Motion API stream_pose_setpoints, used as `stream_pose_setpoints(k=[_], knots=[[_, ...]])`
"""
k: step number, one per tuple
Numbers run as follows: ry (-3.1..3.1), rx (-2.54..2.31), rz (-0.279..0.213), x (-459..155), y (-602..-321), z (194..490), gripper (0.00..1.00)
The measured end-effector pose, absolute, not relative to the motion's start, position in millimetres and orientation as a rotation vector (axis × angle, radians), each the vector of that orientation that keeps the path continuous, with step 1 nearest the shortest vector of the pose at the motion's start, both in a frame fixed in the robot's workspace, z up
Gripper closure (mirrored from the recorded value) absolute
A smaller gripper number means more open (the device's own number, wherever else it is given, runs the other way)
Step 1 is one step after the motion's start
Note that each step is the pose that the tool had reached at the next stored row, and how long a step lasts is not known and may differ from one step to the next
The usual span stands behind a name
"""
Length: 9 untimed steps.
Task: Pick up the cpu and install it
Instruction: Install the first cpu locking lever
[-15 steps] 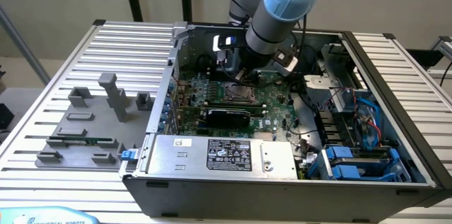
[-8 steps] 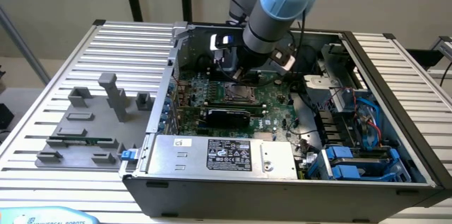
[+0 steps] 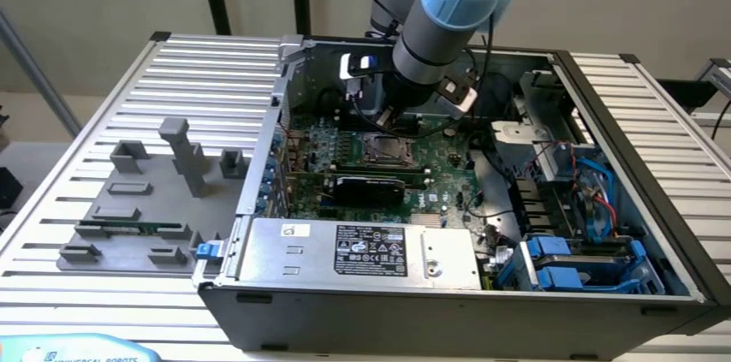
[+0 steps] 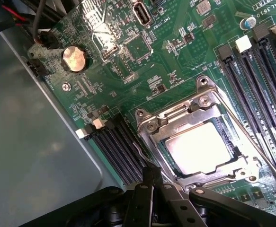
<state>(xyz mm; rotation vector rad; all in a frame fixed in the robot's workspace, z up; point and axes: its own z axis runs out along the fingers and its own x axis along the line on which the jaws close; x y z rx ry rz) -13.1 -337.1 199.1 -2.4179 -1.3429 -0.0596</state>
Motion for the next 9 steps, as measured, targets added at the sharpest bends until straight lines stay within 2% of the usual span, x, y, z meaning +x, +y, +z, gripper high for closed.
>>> stream_pose_setpoints(k=[9], knots=[[-1.346,-2.416,-0.059,-11.0,-339.5,198.6,0.89]])
